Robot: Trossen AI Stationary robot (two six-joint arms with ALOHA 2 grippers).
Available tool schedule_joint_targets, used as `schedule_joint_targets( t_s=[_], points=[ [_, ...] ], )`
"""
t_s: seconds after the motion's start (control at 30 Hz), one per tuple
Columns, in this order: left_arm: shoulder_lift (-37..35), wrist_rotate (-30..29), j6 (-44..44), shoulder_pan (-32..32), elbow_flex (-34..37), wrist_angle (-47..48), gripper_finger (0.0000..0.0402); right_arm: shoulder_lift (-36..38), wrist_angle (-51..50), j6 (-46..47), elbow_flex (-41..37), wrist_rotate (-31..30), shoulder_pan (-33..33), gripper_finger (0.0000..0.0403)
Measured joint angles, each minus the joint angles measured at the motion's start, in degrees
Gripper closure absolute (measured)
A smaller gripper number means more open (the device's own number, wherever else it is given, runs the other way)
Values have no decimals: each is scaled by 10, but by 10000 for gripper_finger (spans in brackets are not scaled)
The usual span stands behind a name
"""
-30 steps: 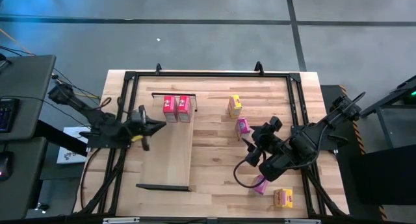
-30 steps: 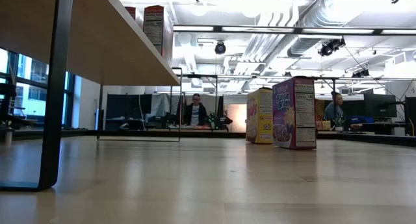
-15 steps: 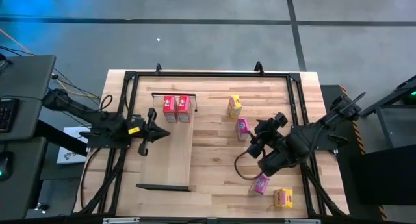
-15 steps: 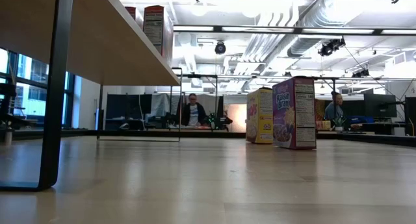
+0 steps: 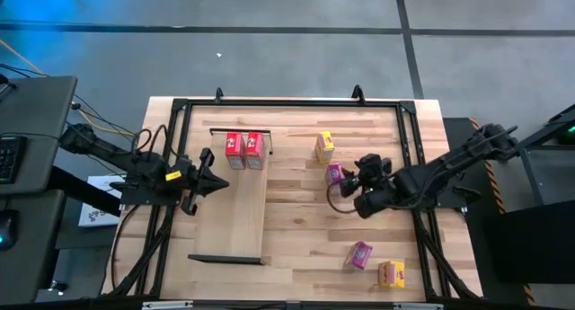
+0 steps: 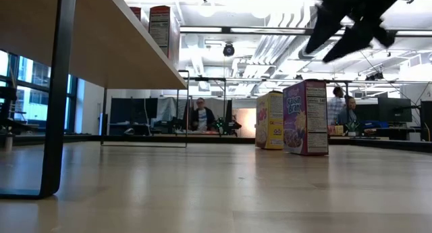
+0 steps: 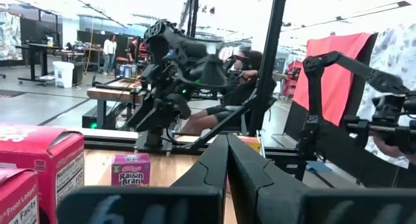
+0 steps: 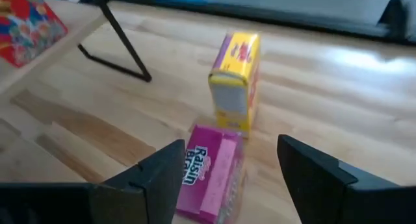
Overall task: Stack cereal on shelf
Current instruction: Put the top purple cereal box on the shelf
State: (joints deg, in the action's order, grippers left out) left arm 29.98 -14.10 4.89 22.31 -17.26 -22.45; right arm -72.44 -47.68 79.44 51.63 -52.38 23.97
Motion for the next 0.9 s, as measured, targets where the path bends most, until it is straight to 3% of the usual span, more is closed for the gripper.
schedule_joint_targets(
  t_s=[0.17,0.37,0.9],
  points=[
    [0,-1,3,0,0,9,401,1,71,-74,-31,73,-56,166],
    [0,-2,5,0,0,11,401,1,140,-164,-32,97,-93,166],
    [0,-2,5,0,0,12,401,-88,178,-169,-14,97,-90,166]
  ],
)
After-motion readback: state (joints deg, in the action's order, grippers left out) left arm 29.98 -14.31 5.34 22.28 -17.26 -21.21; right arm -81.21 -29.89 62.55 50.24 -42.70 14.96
